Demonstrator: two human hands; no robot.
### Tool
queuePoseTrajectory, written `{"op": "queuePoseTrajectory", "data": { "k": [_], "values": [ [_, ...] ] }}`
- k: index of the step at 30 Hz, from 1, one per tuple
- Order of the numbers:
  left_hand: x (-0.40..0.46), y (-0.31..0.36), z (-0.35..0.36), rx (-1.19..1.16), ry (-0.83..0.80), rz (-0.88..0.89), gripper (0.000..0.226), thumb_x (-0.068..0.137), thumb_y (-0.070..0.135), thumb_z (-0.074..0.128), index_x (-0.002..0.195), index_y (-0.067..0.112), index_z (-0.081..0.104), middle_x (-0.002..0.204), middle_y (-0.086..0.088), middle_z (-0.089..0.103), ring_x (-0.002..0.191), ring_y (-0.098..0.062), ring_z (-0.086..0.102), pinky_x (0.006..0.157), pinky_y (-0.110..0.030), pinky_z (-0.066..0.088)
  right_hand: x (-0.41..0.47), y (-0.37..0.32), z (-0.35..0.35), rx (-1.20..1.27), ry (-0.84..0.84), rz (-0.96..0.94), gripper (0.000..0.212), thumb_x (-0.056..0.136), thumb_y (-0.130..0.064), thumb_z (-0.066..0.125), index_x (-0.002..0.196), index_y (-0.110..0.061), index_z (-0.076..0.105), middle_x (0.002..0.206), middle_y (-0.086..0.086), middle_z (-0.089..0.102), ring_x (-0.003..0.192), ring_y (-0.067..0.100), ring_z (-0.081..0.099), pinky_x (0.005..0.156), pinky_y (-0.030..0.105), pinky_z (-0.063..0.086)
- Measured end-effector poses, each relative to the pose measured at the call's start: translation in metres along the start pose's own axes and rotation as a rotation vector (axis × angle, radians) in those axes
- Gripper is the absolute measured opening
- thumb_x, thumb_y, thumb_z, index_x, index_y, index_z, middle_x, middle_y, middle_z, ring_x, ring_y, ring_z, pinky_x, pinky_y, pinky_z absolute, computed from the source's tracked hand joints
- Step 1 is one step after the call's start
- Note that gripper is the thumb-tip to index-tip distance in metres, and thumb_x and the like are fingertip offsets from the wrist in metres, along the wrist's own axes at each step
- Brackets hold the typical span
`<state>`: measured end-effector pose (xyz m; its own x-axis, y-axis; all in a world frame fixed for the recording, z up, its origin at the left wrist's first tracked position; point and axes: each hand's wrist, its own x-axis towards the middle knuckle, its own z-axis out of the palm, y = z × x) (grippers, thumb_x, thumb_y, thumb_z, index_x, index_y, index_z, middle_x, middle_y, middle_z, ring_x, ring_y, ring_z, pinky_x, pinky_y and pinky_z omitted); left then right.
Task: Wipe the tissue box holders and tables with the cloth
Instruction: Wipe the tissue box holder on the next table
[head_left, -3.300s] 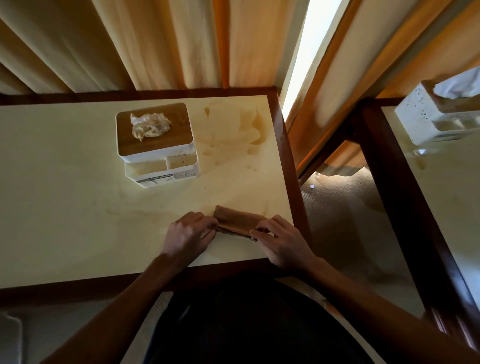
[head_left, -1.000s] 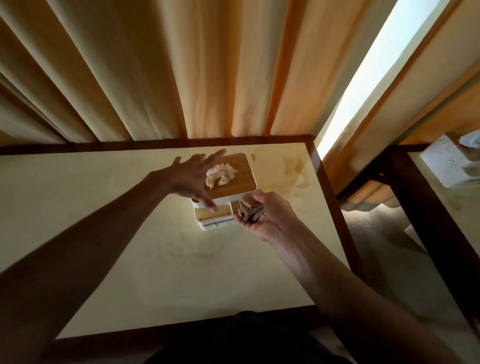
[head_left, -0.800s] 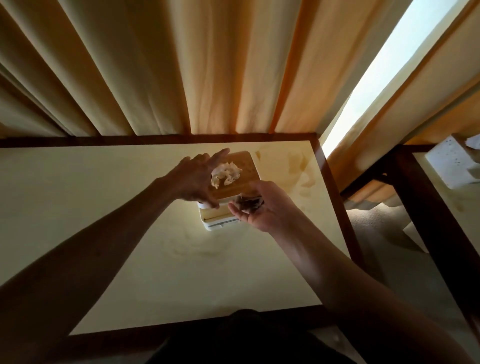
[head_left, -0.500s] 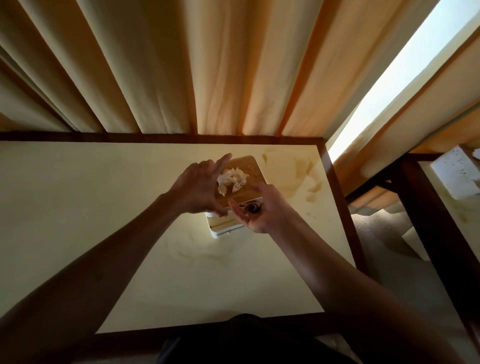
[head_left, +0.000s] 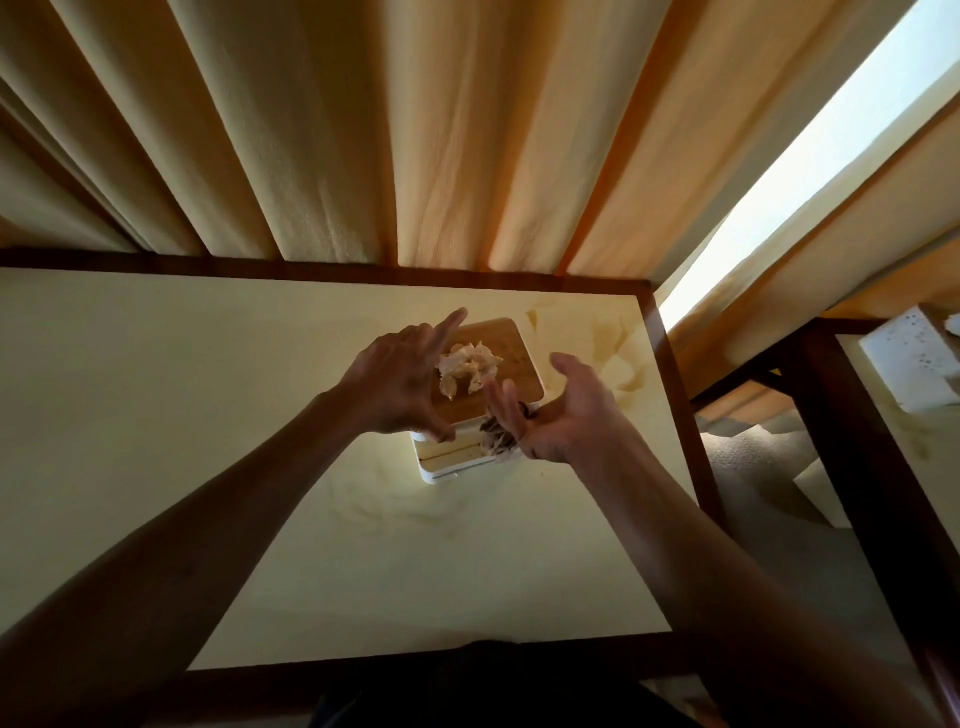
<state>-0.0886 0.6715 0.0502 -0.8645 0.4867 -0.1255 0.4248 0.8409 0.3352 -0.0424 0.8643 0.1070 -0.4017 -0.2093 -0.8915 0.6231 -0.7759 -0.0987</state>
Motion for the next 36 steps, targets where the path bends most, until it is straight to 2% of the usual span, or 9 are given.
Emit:
{"op": "queuePoseTrajectory", "data": {
  "k": [6, 11, 13, 17, 23, 28, 30, 33, 36],
  "values": [
    [-0.002, 0.0, 0.001, -0.02, 0.006, 0.013, 0.141, 0.053, 0.061, 0.088, 0.154, 0.031, -0.005, 0.143, -0.008, 0.044, 0.123, -0.024, 0.046, 0.097, -0.036, 0.043, 0.016, 0.017, 0.002, -0.031, 0.045, -0.039, 0.057, 0.099, -0.052, 0.044, 0.12, -0.002, 0.06, 0.105, 0.03, 0.069, 0.073, 0.039, 0.074, 0.044, 0.031, 0.058],
    [-0.002, 0.001, 0.002, -0.017, 0.012, 0.006, 0.141, 0.052, 0.062, 0.087, 0.154, 0.032, -0.006, 0.144, -0.007, 0.044, 0.124, -0.024, 0.046, 0.097, -0.035, 0.043, 0.019, 0.006, -0.006, 0.043, 0.016, 0.012, 0.082, 0.096, -0.068, 0.031, 0.129, 0.003, 0.054, 0.109, 0.031, 0.066, 0.074, 0.041, 0.073, 0.042, 0.032, 0.057],
    [-0.003, 0.001, 0.002, -0.052, 0.03, 0.006, 0.141, 0.052, 0.061, 0.088, 0.154, 0.033, -0.005, 0.143, -0.007, 0.045, 0.122, -0.024, 0.047, 0.097, -0.035, 0.043, 0.024, 0.009, -0.006, 0.017, 0.037, 0.01, 0.08, 0.096, -0.068, 0.029, 0.13, 0.0, 0.054, 0.112, 0.031, 0.066, 0.079, 0.042, 0.073, 0.043, 0.033, 0.058],
    [-0.005, 0.003, 0.004, -0.104, 0.045, 0.004, 0.139, 0.052, 0.058, 0.089, 0.155, 0.033, -0.001, 0.141, -0.008, 0.046, 0.121, -0.024, 0.047, 0.097, -0.034, 0.041, 0.029, 0.012, 0.004, -0.017, 0.105, -0.031, 0.065, 0.098, -0.059, 0.039, 0.13, -0.004, 0.053, 0.111, 0.032, 0.066, 0.077, 0.043, 0.073, 0.044, 0.035, 0.058],
    [-0.007, 0.002, 0.0, -0.159, 0.04, 0.001, 0.135, 0.055, 0.052, 0.09, 0.155, 0.032, 0.003, 0.145, -0.006, 0.041, 0.127, -0.023, 0.041, 0.102, -0.034, 0.033, 0.009, -0.017, -0.007, 0.242, 0.035, -0.058, 0.075, 0.096, -0.065, 0.041, 0.136, -0.001, 0.038, 0.105, 0.04, 0.063, 0.078, 0.041, 0.074, 0.046, 0.034, 0.059],
    [-0.008, 0.004, 0.002, -0.154, 0.057, -0.005, 0.134, 0.053, 0.051, 0.091, 0.155, 0.031, 0.006, 0.143, -0.006, 0.043, 0.122, -0.022, 0.044, 0.094, -0.028, 0.033, 0.021, 0.017, 0.01, 0.028, 0.139, -0.12, 0.061, 0.098, -0.06, 0.044, 0.125, -0.006, 0.055, 0.114, 0.028, 0.063, 0.095, 0.044, 0.068, 0.058, 0.041, 0.063],
    [-0.007, 0.005, 0.002, -0.142, 0.058, -0.016, 0.134, 0.054, 0.052, 0.09, 0.155, 0.031, 0.006, 0.144, -0.006, 0.043, 0.124, -0.023, 0.043, 0.098, -0.031, 0.035, 0.02, 0.017, 0.013, -0.047, 0.146, -0.113, 0.057, 0.097, -0.057, 0.047, 0.122, -0.007, 0.058, 0.112, 0.027, 0.064, 0.091, 0.042, 0.069, 0.053, 0.04, 0.061],
    [-0.007, 0.007, 0.0, -0.127, 0.059, -0.023, 0.132, 0.056, 0.052, 0.089, 0.155, 0.03, 0.006, 0.145, -0.006, 0.041, 0.126, -0.024, 0.04, 0.105, -0.035, 0.033, 0.007, -0.001, 0.01, -0.063, 0.101, -0.065, 0.07, 0.094, -0.059, 0.051, 0.121, 0.006, 0.054, 0.103, 0.032, 0.068, 0.072, 0.038, 0.073, 0.044, 0.035, 0.057],
    [-0.008, 0.008, -0.002, -0.144, 0.046, -0.032, 0.131, 0.056, 0.049, 0.09, 0.155, 0.028, 0.008, 0.147, -0.006, 0.04, 0.128, -0.024, 0.039, 0.106, -0.035, 0.032, 0.007, 0.001, 0.006, -0.043, 0.078, -0.047, 0.076, 0.094, -0.063, 0.048, 0.124, 0.007, 0.052, 0.104, 0.034, 0.068, 0.076, 0.038, 0.073, 0.044, 0.035, 0.057]
  ]
}}
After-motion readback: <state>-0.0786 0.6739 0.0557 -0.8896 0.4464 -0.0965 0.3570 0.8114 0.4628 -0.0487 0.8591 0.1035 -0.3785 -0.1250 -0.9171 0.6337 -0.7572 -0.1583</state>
